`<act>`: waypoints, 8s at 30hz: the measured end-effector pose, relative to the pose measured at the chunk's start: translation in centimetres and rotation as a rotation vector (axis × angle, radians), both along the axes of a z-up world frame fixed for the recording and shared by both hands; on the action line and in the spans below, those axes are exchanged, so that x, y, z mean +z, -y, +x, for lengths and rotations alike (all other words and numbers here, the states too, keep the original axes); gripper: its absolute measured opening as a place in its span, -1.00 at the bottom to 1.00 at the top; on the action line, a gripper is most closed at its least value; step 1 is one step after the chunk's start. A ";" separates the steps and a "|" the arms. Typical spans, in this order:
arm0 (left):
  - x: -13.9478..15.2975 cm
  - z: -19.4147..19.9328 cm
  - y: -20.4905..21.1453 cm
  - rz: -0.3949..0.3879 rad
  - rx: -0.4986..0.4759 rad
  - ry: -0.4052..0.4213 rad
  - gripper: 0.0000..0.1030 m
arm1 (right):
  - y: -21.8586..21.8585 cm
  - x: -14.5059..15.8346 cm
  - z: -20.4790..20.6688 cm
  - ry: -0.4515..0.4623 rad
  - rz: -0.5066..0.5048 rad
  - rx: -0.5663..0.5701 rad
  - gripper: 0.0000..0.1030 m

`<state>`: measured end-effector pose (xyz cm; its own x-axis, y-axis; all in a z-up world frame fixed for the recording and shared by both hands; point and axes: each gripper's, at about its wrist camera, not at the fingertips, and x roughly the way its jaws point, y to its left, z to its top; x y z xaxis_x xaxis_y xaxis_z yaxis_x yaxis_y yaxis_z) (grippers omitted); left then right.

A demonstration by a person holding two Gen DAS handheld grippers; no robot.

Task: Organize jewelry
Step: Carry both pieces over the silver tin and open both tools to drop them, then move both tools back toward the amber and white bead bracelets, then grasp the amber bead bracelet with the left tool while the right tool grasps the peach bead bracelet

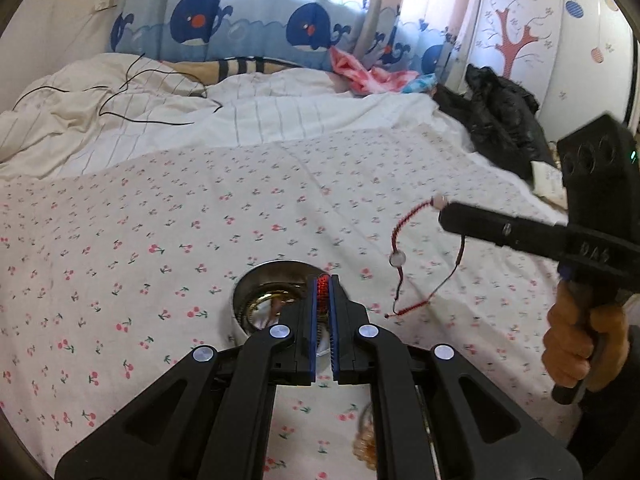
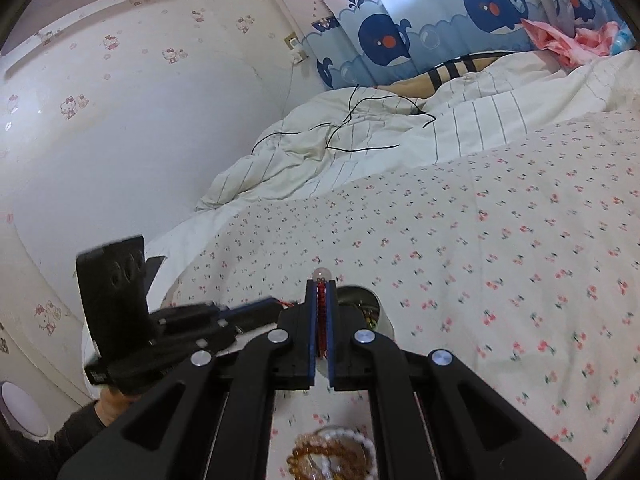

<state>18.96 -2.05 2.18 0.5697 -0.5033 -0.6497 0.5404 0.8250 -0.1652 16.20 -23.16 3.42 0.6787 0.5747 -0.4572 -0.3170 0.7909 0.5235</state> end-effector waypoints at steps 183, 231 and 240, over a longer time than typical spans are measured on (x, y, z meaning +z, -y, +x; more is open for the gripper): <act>-7.1 -5.5 -2.5 0.335 0.006 -0.108 0.77 | -2.5 -10.4 -7.0 -0.276 -0.555 -0.030 0.73; -8.8 -4.2 -4.2 0.316 0.023 -0.258 -0.59 | -8.0 -10.3 -6.4 -0.233 -0.361 0.172 -0.84; -6.9 -4.2 -5.1 0.237 0.017 -0.210 -0.80 | -5.7 -7.8 -7.0 -0.165 -0.270 0.142 -0.84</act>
<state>14.74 3.06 -4.72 0.4177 -0.3152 -0.8522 0.5005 0.8626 -0.0738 9.17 -17.48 -4.39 0.5049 0.5020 -0.7022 -0.3628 0.8616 0.3550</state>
